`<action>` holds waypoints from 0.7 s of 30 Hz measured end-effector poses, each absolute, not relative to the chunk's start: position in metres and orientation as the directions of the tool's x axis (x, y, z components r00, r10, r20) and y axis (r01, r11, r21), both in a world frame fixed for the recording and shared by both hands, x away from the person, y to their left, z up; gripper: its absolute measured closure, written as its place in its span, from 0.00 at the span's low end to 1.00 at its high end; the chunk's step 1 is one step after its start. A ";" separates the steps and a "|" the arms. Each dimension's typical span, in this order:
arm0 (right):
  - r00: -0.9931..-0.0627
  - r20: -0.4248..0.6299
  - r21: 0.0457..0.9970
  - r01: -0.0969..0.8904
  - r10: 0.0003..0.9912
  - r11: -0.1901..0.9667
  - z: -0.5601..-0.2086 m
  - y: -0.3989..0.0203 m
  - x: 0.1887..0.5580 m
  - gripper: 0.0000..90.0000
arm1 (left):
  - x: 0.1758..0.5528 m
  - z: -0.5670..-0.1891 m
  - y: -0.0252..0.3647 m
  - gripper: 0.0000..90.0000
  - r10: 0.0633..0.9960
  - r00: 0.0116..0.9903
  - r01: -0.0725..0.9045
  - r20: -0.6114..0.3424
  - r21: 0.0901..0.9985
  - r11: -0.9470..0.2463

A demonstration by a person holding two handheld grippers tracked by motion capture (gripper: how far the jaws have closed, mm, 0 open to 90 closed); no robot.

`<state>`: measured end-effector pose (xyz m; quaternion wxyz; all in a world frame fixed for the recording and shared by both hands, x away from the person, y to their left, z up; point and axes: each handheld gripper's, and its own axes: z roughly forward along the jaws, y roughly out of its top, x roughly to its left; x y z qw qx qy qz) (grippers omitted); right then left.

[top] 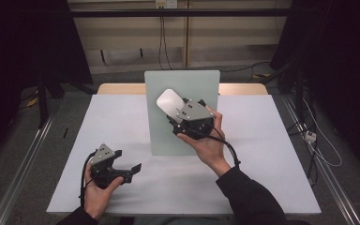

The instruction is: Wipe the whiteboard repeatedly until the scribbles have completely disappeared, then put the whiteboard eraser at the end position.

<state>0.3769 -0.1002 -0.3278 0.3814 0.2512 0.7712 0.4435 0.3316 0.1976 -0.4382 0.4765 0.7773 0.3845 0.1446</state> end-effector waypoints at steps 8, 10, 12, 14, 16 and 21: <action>-0.600 -0.340 0.880 0.067 0.724 0.469 -0.334 -0.109 0.371 0.35 | 0.331 -0.438 0.196 0.06 0.736 0.663 0.459 -0.140 0.852 -0.251; -0.602 -0.334 0.880 0.076 0.725 0.468 -0.335 -0.111 0.371 0.35 | 0.331 -0.438 0.196 0.06 0.737 0.661 0.459 -0.138 0.852 -0.252; -0.608 -0.327 0.882 0.078 0.723 0.464 -0.335 -0.113 0.370 0.35 | 0.331 -0.439 0.197 0.06 0.736 0.661 0.462 -0.144 0.851 -0.248; -0.615 -0.316 0.885 0.083 0.723 0.458 -0.336 -0.115 0.370 0.35 | 0.332 -0.439 0.197 0.06 0.736 0.662 0.463 -0.142 0.850 -0.252; -0.622 -0.313 0.883 0.087 0.718 0.461 -0.337 -0.116 0.370 0.35 | 0.332 -0.439 0.197 0.06 0.735 0.663 0.463 -0.145 0.851 -0.250; -0.644 -0.295 0.877 0.111 0.705 0.468 -0.338 -0.118 0.370 0.35 | 0.332 -0.440 0.198 0.06 0.738 0.657 0.468 -0.157 0.852 -0.235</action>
